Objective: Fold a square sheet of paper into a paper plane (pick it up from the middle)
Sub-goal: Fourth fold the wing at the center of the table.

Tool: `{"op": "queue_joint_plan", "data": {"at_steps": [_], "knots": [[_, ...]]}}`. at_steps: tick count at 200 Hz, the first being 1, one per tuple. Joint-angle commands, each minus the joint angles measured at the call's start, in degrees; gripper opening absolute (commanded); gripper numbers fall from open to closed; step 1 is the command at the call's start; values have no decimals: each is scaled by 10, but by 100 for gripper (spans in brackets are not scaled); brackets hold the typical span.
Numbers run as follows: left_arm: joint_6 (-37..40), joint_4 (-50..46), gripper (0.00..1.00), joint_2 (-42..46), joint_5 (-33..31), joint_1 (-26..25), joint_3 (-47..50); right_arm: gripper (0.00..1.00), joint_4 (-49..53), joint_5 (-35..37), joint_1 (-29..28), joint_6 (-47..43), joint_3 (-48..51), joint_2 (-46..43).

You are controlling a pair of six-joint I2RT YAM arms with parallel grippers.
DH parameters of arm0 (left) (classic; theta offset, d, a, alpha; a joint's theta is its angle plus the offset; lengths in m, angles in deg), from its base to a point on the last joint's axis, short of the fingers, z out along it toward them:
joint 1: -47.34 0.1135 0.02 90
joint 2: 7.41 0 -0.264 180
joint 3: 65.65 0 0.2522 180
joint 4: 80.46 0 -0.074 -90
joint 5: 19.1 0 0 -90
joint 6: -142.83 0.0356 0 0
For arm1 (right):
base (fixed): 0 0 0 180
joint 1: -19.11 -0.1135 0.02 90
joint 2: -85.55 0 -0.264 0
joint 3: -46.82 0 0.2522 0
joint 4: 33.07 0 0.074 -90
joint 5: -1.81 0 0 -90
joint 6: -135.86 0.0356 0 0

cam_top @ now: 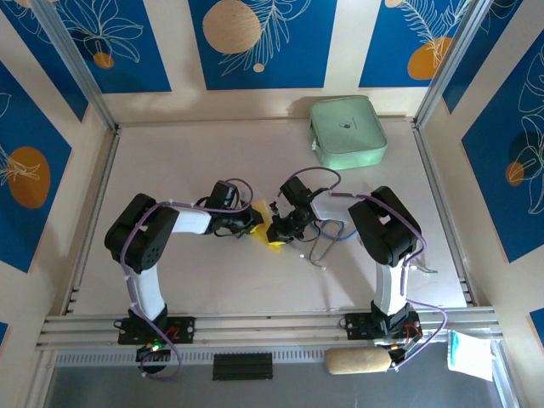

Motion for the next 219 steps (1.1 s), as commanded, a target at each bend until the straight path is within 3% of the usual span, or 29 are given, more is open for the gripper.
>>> {"op": "queue_joint_plan", "data": {"at_steps": [1, 67, 219], "knots": [[2, -74, 12, -38, -29, -6, 11, 11, 8, -18, 4, 5, 12, 8], [3, -76, 12, -39, -29, -6, 13, 11, 22, -35, 12, 3, 32, -50], [0, -79, 12, -41, -29, -6, 13, 11, 25, -7, 12, -1, 54, -9]]}}
